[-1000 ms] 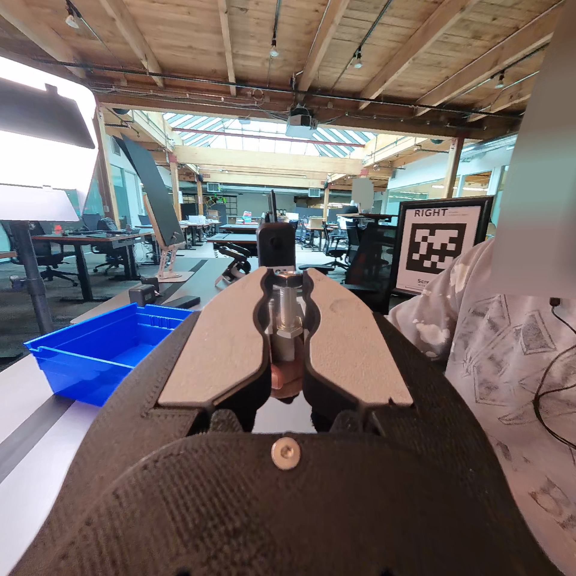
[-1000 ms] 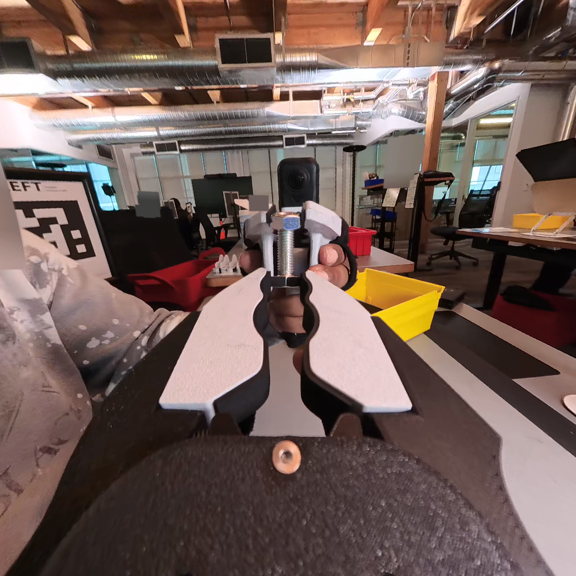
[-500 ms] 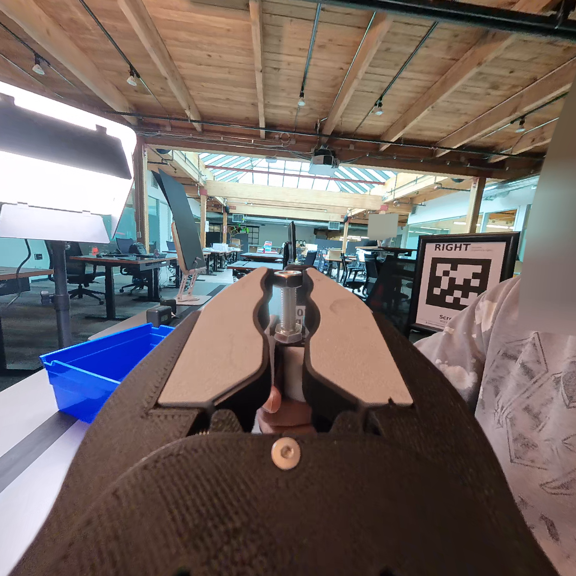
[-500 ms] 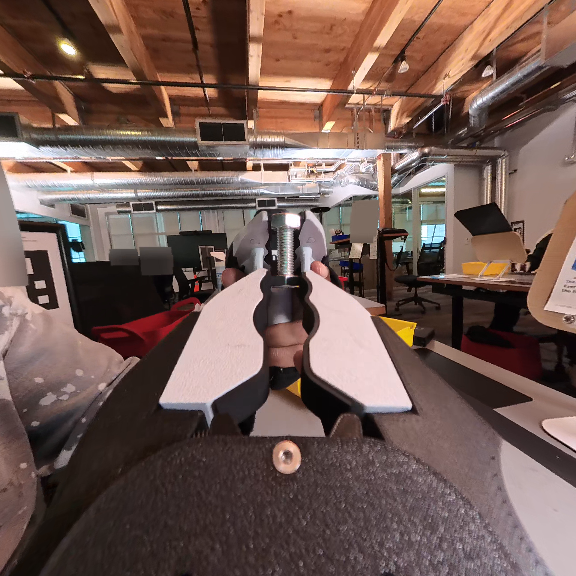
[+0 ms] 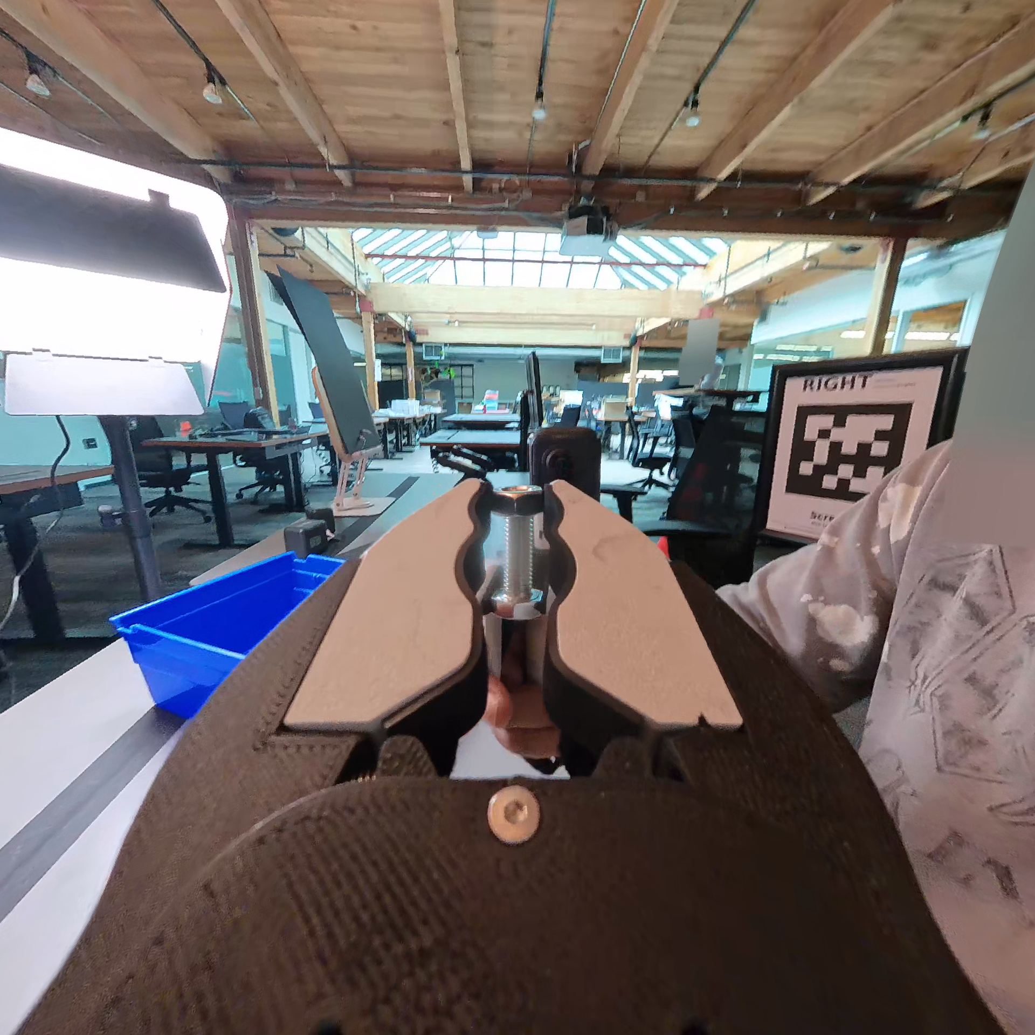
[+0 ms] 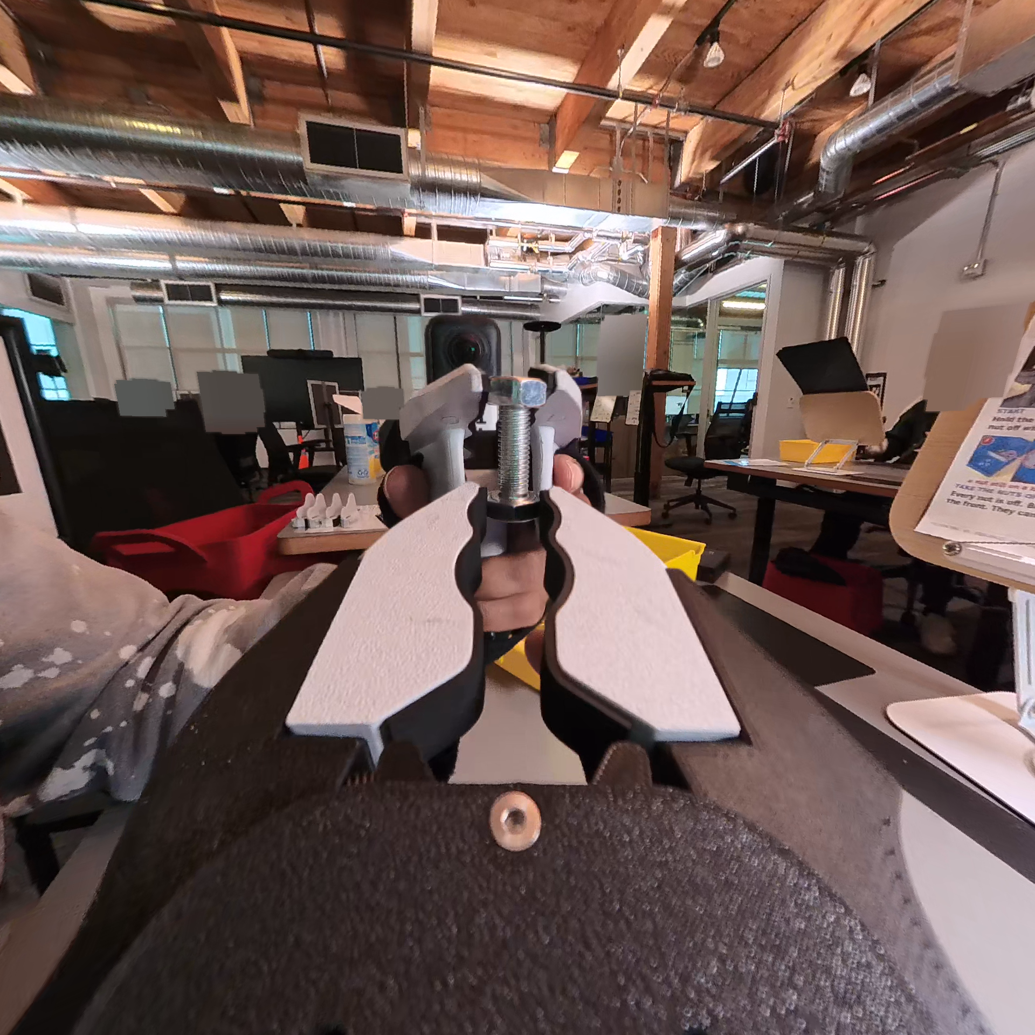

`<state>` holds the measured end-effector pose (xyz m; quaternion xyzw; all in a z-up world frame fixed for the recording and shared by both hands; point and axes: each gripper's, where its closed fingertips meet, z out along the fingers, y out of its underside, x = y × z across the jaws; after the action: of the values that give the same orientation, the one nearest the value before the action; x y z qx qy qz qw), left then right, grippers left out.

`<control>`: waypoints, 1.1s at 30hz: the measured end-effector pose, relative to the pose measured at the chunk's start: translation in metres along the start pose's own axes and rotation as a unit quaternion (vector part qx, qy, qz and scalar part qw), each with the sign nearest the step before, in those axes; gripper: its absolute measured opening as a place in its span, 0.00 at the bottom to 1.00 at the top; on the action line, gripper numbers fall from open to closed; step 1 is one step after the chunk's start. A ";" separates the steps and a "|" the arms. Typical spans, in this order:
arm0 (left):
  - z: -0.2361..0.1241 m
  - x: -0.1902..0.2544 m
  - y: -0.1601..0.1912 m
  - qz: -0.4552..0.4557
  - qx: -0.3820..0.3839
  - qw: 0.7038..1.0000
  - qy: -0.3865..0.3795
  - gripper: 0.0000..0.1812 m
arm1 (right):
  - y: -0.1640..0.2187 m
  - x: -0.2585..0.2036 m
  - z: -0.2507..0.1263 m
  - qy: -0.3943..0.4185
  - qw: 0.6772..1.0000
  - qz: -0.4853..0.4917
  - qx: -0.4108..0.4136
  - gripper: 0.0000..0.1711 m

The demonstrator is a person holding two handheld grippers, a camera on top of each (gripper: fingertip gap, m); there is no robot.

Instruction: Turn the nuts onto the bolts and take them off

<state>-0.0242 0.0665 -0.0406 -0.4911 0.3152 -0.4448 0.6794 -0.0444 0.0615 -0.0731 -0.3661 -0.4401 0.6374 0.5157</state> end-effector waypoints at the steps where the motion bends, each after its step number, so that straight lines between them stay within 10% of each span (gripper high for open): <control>1: -0.001 0.000 0.001 0.008 -0.011 1.000 -0.002 0.10 | 0.001 0.000 0.000 -0.004 1.000 0.001 -0.004 0.10; 33: -0.017 0.040 0.007 -0.070 0.020 0.979 0.191 0.10 | 0.011 -0.043 -0.004 -0.176 0.981 0.075 0.009 0.10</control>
<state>-0.0201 0.0241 -0.0525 -0.4045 0.3952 -0.5832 0.5832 -0.0358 0.0192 -0.0846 -0.2757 -0.4895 0.7327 0.3841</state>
